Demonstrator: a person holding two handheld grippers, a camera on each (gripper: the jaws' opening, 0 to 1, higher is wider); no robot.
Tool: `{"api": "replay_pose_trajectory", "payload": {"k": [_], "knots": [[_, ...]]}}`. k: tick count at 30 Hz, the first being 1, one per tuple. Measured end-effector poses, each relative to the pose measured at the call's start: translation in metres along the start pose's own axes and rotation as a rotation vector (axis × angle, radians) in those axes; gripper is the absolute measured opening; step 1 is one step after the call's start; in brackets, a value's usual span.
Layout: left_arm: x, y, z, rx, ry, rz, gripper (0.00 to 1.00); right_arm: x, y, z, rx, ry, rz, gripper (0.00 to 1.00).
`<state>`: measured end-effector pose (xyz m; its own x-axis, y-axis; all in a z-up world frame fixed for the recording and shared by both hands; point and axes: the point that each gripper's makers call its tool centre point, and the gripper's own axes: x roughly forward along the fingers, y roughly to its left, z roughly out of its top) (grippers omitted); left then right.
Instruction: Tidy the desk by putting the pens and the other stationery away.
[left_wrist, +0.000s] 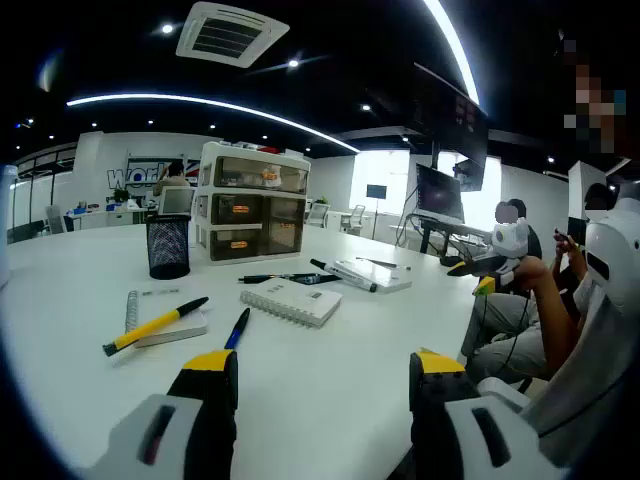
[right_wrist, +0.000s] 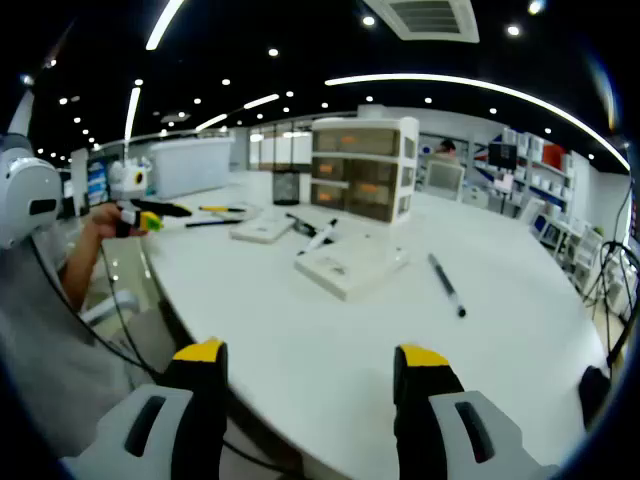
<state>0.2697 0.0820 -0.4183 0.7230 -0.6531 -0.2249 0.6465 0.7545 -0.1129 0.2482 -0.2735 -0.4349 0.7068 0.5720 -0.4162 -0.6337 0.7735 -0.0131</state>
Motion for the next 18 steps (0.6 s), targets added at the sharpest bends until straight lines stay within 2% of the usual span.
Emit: {"api": "replay_pose_trajectory", "payload": {"k": [4,14,18], "knots": [[-0.005,0.0041,-0.0034,-0.002,-0.005,0.022,0.67,0.0007,0.011,0.007,-0.029,-0.006,0.032,0.65],[-0.0078,-0.0043,0.0012,0.021,-0.002,0.004,0.68,0.0044,0.0108,0.0027,-0.031,0.006,0.039,0.65],[-0.0076,-0.0034,0.0006,0.031,0.009,0.017,0.68,0.0047,0.0125,0.0002,-0.028,0.011,0.043,0.65]]}}
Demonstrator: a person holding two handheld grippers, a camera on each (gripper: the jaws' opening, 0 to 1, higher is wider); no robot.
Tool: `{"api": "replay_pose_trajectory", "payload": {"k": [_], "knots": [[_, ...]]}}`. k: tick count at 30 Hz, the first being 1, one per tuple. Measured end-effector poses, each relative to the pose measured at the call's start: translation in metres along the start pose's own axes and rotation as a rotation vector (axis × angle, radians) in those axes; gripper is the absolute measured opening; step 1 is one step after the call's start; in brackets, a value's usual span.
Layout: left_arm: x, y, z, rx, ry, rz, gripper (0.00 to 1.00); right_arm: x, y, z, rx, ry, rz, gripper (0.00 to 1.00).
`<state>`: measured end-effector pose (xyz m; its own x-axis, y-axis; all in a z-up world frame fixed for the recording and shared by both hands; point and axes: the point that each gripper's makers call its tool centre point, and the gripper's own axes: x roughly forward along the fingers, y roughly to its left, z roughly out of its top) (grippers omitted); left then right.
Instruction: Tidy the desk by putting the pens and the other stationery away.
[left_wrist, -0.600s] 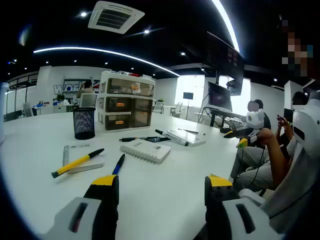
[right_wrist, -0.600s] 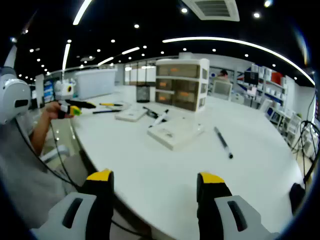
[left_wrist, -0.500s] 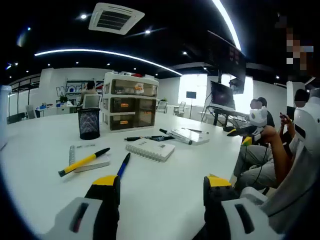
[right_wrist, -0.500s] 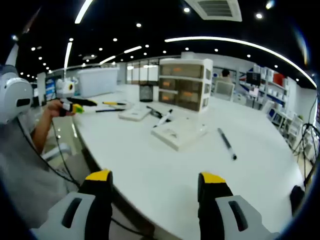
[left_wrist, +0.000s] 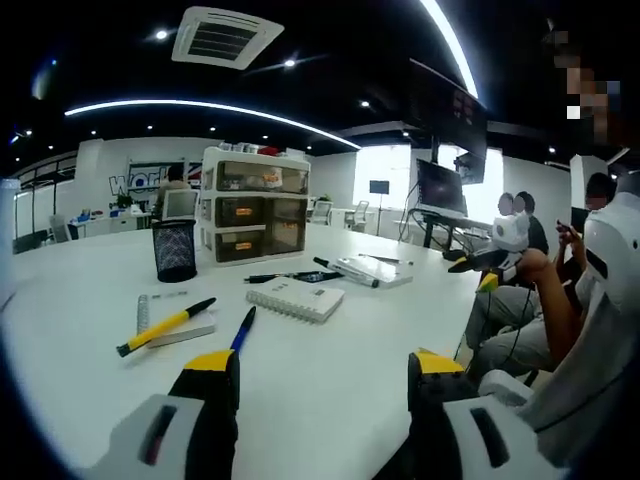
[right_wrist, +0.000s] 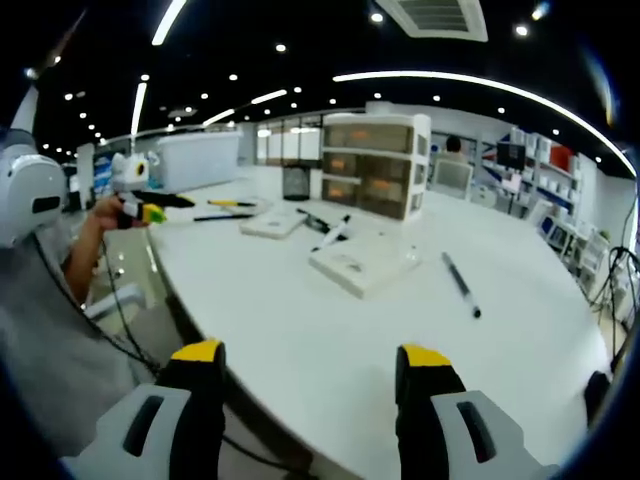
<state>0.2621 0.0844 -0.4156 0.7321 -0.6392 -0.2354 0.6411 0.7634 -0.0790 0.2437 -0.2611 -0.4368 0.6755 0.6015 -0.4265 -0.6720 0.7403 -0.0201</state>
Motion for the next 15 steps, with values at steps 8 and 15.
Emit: {"api": "replay_pose_trajectory", "payload": {"k": [8,15], "knots": [[0.0019,-0.0019,-0.001,-0.002,-0.001,-0.009,0.68,-0.0032,-0.0031,0.0,0.004,-0.002,-0.013,0.65],[-0.0004,-0.0018,-0.0033,-0.005,0.006,-0.004,0.68,-0.0044,-0.0027,-0.0005,0.006,-0.005,-0.012,0.65]]}}
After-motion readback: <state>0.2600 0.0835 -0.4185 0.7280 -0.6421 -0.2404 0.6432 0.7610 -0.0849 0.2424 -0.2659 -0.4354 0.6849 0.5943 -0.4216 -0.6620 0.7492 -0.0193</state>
